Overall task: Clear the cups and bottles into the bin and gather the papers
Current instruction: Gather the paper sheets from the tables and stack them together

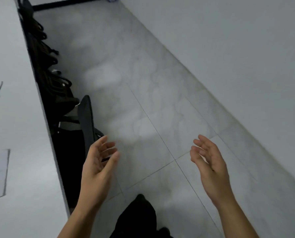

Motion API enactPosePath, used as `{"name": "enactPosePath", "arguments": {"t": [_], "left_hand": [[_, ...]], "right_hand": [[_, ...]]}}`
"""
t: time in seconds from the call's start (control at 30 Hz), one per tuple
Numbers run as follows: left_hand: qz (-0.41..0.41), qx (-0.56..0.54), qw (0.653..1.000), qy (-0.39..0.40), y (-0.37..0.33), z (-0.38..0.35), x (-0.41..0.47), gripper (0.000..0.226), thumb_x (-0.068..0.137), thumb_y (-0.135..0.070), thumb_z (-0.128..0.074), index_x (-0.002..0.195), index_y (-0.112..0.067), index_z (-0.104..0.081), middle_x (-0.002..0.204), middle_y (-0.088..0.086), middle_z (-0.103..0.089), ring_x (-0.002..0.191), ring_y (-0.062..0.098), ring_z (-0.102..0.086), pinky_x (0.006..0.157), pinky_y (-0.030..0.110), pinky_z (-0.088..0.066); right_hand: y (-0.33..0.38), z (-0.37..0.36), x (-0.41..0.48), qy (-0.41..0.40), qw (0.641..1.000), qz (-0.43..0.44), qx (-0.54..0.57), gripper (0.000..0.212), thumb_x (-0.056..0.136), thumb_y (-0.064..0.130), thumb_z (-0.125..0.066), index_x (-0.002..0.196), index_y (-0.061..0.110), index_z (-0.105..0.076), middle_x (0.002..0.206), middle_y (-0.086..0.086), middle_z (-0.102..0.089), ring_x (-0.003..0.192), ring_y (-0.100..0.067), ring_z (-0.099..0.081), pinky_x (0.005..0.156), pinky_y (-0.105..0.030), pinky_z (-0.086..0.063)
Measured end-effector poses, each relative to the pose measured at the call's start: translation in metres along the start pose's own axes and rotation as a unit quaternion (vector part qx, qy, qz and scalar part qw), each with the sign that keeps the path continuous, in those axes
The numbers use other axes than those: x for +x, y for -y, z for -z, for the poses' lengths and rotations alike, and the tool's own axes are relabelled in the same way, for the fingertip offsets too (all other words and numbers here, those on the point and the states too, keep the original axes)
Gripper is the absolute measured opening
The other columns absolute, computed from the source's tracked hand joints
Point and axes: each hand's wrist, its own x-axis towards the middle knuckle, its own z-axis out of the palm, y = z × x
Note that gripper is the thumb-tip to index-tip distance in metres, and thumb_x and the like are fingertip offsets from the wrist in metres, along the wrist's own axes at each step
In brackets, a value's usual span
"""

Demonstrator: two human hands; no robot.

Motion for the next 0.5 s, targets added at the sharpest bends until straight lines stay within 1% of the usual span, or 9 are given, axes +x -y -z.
{"name": "enactPosePath", "arguments": {"t": [0.03, 0.13, 0.23, 0.3, 0.4, 0.5], "left_hand": [[0.005, -0.003, 1.0, -0.025, 0.001, -0.002, 0.017, 0.048, 0.091, -0.013, -0.068, 0.135, -0.025, -0.052, 0.121, 0.002, -0.066, 0.113, 0.016, -0.064, 0.09, 0.03, -0.05], [0.015, -0.009, 0.996, -0.09, 0.017, -0.011, 0.085, 0.046, 0.091, -0.014, -0.067, 0.134, -0.024, -0.052, 0.12, 0.001, -0.066, 0.112, 0.017, -0.064, 0.092, 0.033, -0.05], [0.024, -0.018, 0.993, -0.117, 0.025, -0.02, 0.17, 0.045, 0.093, -0.004, -0.063, 0.132, -0.024, -0.053, 0.12, 0.003, -0.065, 0.111, 0.018, -0.064, 0.092, 0.033, -0.05], [0.033, -0.023, 0.992, -0.123, 0.015, -0.021, 0.232, 0.044, 0.092, -0.006, -0.065, 0.131, -0.023, -0.053, 0.118, 0.003, -0.066, 0.11, 0.018, -0.065, 0.09, 0.032, -0.05], [0.014, -0.011, 0.99, -0.139, -0.016, -0.017, 0.325, 0.045, 0.091, -0.013, -0.068, 0.131, -0.025, -0.053, 0.118, 0.0, -0.066, 0.109, 0.014, -0.065, 0.088, 0.029, -0.049], [-0.001, -0.011, 0.989, -0.15, -0.049, -0.014, 0.404, 0.045, 0.092, -0.013, -0.067, 0.132, -0.025, -0.052, 0.119, 0.002, -0.065, 0.109, 0.013, -0.065, 0.09, 0.033, -0.052]], "right_hand": [[0.004, -0.01, 0.027, 0.025, 1.0, 0.004, -0.005, 0.043, 0.093, 0.022, -0.065, 0.133, 0.034, -0.054, 0.127, 0.017, -0.063, 0.116, 0.001, -0.06, 0.094, -0.029, -0.05], [0.006, -0.047, 0.114, 0.083, 0.996, 0.014, -0.026, 0.043, 0.093, 0.022, -0.065, 0.132, 0.036, -0.054, 0.128, 0.018, -0.062, 0.116, 0.002, -0.059, 0.094, -0.025, -0.047], [0.015, -0.091, 0.203, 0.11, 0.993, 0.017, -0.04, 0.044, 0.092, 0.022, -0.066, 0.133, 0.036, -0.053, 0.129, 0.018, -0.061, 0.116, 0.004, -0.059, 0.089, -0.018, -0.046], [0.032, -0.118, 0.256, 0.115, 0.993, 0.011, -0.038, 0.043, 0.092, 0.024, -0.065, 0.132, 0.036, -0.054, 0.128, 0.018, -0.062, 0.115, 0.003, -0.059, 0.091, -0.02, -0.047], [0.071, -0.158, 0.335, 0.132, 0.99, 0.029, -0.039, 0.042, 0.092, 0.025, -0.065, 0.131, 0.036, -0.055, 0.127, 0.019, -0.063, 0.116, 0.002, -0.06, 0.096, -0.028, -0.049], [0.107, -0.197, 0.406, 0.141, 0.989, 0.039, -0.022, 0.041, 0.093, 0.025, -0.065, 0.131, 0.037, -0.056, 0.125, 0.021, -0.063, 0.116, 0.002, -0.06, 0.098, -0.032, -0.049]]}}
